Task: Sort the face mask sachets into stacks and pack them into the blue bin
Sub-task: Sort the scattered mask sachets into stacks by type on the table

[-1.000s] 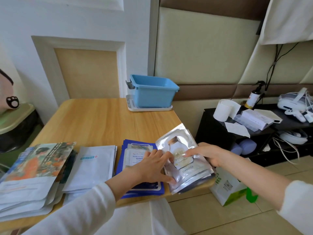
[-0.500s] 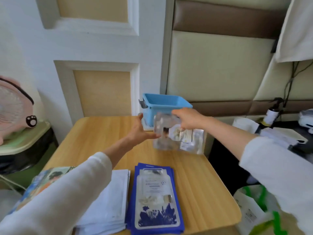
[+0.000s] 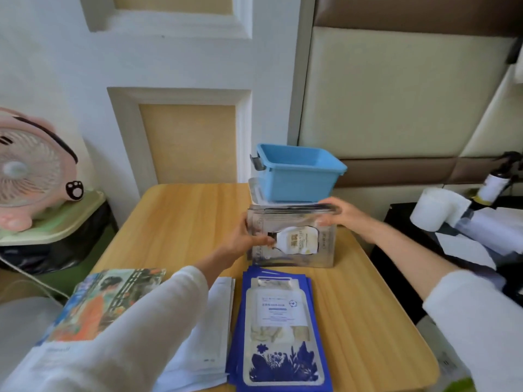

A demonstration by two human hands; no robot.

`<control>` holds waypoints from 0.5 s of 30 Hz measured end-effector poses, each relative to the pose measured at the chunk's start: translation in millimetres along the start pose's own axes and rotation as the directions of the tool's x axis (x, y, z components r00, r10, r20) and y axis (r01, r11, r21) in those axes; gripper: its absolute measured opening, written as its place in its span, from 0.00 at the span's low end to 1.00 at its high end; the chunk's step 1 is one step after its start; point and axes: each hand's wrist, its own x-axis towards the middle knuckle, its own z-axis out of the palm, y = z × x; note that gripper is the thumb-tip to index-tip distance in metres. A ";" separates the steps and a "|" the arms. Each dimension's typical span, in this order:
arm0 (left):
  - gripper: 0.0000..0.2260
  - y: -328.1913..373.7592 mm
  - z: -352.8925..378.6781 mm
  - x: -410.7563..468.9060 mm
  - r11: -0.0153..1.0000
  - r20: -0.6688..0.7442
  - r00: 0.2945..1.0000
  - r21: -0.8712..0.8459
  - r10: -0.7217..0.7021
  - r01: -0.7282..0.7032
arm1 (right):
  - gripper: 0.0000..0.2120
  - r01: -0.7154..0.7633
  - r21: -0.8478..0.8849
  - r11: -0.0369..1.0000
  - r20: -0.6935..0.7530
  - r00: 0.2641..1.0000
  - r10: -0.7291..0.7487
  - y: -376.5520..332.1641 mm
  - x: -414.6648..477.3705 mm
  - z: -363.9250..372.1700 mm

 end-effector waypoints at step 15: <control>0.36 -11.4 7.4 -1.3 0.995 0.000 1.000 -0.097 0.004 -0.004 | 0.30 0.037 0.434 0.900 -0.095 0.995 0.005 35.7 -8.8 52.3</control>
